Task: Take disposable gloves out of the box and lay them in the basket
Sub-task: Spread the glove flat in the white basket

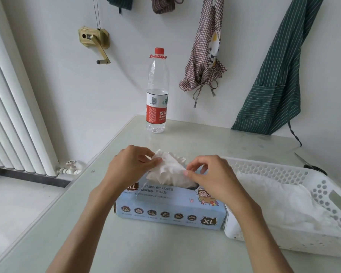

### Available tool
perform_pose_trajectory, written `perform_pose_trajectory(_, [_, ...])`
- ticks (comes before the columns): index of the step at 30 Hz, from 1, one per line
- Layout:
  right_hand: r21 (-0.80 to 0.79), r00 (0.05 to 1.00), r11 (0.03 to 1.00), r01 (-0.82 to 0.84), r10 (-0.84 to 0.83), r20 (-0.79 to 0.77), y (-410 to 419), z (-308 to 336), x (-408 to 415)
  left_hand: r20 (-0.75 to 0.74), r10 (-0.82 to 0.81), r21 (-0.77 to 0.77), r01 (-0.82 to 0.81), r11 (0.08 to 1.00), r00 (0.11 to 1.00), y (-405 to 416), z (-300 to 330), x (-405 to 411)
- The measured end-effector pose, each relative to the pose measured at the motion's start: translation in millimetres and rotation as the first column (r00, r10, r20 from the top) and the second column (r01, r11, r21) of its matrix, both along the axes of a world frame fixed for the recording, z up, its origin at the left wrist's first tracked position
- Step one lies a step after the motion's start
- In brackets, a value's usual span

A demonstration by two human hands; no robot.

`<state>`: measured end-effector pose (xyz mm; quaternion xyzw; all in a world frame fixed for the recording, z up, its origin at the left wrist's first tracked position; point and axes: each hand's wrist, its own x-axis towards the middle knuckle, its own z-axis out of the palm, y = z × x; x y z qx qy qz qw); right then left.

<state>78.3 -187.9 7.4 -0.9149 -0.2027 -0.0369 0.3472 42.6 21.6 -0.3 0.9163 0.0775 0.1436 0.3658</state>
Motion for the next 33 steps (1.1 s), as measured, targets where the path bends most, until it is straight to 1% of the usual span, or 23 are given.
perform_pose_trajectory(3, [0.176,0.998,0.983,-0.060,0.058,0.017,-1.1,7.1,3.4,-0.056,0.002,0.006,-0.002,1.000,0.998,9.8,2.9,-1.6])
perform_pose_trajectory(5, [0.221,0.995,0.971,-0.093,0.085,0.044,-0.4,9.6,4.1,0.001,-0.004,0.074,0.004,0.997,1.000,10.4,4.0,-2.3])
perform_pose_trajectory(6, [0.230,0.994,0.968,-0.102,0.088,0.071,1.4,9.2,4.1,0.065,-0.062,0.099,0.055,0.994,0.996,7.6,5.8,-3.3])
perform_pose_trajectory(8, [0.263,0.990,0.959,-0.105,0.075,0.123,7.2,7.7,2.5,0.165,-0.247,0.069,0.238,0.969,0.955,-2.4,10.3,-5.8])
perform_pose_trajectory(9, [0.290,0.987,0.951,-0.102,0.061,0.149,10.2,7.6,1.1,0.180,-0.294,0.062,0.287,0.956,0.939,-7.4,10.6,-6.8])
perform_pose_trajectory(10, [0.325,0.984,0.941,-0.097,0.041,0.174,12.3,8.2,0.5,0.195,-0.298,0.072,0.289,0.955,0.935,-11.5,9.7,-5.5])
perform_pose_trajectory(12, [0.372,0.978,0.922,-0.103,0.026,0.207,15.5,10.5,-0.4,0.251,-0.218,0.097,0.199,0.975,0.943,-14.3,6.6,-2.1])
perform_pose_trajectory(13, [0.358,0.980,0.927,-0.109,0.041,0.193,15.2,10.3,-0.1,0.285,-0.170,0.093,0.149,0.984,0.943,-15.2,6.7,-1.8])
perform_pose_trajectory(15, [0.244,0.991,0.963,-0.114,0.093,0.096,12.6,8.3,0.4,0.339,-0.106,0.040,0.098,0.994,0.935,-13.8,8.7,-1.5])
perform_pose_trajectory(17, [0.127,0.995,0.988,-0.089,0.083,0.055,6.3,4.8,3.6,0.361,-0.071,-0.025,0.086,0.996,0.930,-11.6,11.6,-3.1])
perform_pose_trajectory(18, [0.124,0.996,0.990,-0.068,0.060,0.069,2.3,6.0,6.2,0.368,-0.053,-0.045,0.074,0.996,0.928,-10.4,12.5,-3.6])
perform_pose_trajectory(19, [0.162,0.996,0.985,-0.057,0.044,0.083,-2.2,8.4,8.9,0.370,-0.035,-0.051,0.058,0.997,0.928,-8.9,12.5,-4.0])
perform_pose_trajectory(21, [0.301,0.996,0.951,-0.071,0.050,0.079,-9.9,15.0,12.6,0.364,-0.025,-0.060,0.050,0.997,0.931,-7.2,12.6,-3.4])
perform_pose_trajectory(23, [0.432,0.995,0.897,-0.099,0.091,0.038,-15.3,20.8,14.2,0.340,-0.061,-0.048,0.082,0.995,0.939,-7.5,14.8,0.4])
perform_pose_trajectory(25, [0.498,0.991,0.860,-0.113,0.137,-0.011,-16.0,26.7,15.5,0.312,-0.092,0.005,0.095,0.995,0.946,-7.9,22.7,8.2])
perform_pose_trajectory(27, [0.530,0.989,0.842,-0.100,0.140,-0.036,-14.1,32.7,19.5,0.264,-0.127,0.042,0.120,0.992,0.956,-7.0,32.0,17.3])
perform_pose_trajectory(29, [0.544,0.992,0.835,-0.085,0.124,-0.035,-14.2,41.4,24.9,0.148,-0.167,0.106,0.152,0.983,0.975,-6.4,37.5,25.2])
perform_pose_trajectory(31, [0.524,0.992,0.846,-0.098,0.125,-0.016,-14.8,52.1,30.0,0.040,-0.164,0.148,0.157,0.976,0.986,-5.1,36.2,32.5])
perform_pose_trajectory(33, [0.488,0.993,0.867,-0.103,0.114,0.008,-19.4,62.6,35.2,0.034,-0.120,0.174,0.112,0.978,0.992,-4.0,35.6,36.7])
